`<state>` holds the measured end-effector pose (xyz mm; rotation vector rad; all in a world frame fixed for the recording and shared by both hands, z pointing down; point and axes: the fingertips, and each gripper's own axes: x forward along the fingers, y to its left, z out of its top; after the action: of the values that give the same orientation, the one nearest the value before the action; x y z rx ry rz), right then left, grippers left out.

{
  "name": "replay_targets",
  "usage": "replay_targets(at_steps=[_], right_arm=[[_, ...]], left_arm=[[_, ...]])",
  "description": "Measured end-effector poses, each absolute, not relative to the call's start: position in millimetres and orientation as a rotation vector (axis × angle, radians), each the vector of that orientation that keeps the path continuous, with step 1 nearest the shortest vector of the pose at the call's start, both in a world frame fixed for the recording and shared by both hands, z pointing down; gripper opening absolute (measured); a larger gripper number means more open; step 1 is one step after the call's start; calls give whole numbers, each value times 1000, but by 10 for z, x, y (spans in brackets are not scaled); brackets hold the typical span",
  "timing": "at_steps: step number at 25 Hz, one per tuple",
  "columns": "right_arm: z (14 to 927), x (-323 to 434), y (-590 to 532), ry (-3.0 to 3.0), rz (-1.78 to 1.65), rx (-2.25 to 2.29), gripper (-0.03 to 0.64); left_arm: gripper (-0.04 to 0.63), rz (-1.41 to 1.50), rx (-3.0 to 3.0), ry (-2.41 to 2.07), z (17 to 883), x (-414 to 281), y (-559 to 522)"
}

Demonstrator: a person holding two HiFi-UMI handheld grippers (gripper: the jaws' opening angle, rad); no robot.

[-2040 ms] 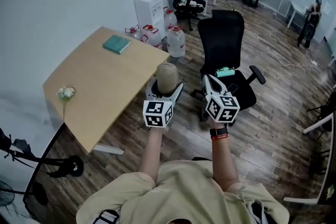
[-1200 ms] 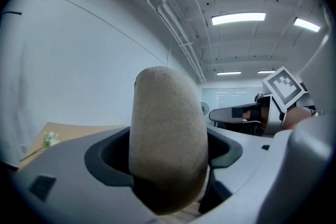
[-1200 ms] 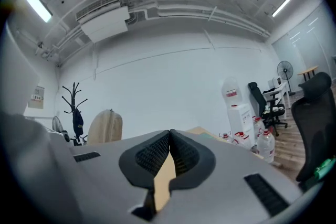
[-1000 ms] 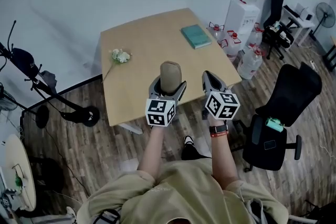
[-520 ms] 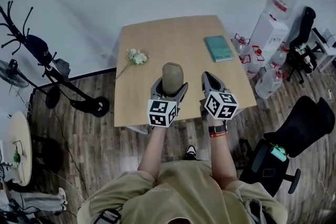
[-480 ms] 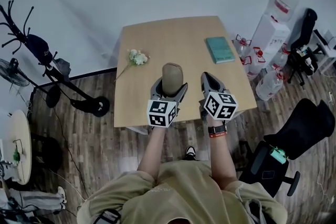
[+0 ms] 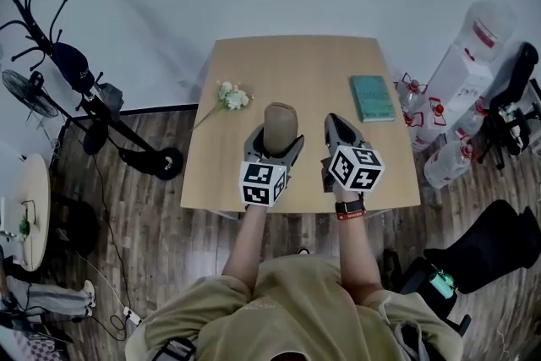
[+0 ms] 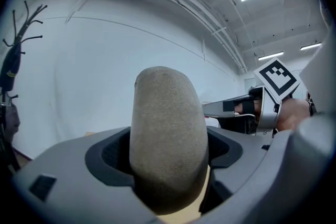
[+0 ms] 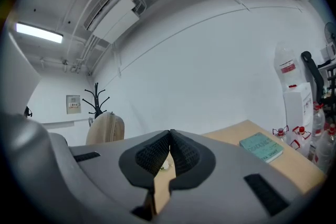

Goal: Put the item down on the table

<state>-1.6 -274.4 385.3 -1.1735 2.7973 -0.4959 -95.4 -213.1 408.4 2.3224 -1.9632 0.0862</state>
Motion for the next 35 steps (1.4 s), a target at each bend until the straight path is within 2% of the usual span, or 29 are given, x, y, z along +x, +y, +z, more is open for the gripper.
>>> replay_targets(at_steps=[11,35], right_arm=[[4212,-120,-3080,2847,-580,-1129,15],[4904,-641,-3843,2847,-746,-1245,15]], left_arm=[[380,127,2207,-2019,4345,-1262,-2496],[380,471,2282,-1707,5369,-1917,-3531]])
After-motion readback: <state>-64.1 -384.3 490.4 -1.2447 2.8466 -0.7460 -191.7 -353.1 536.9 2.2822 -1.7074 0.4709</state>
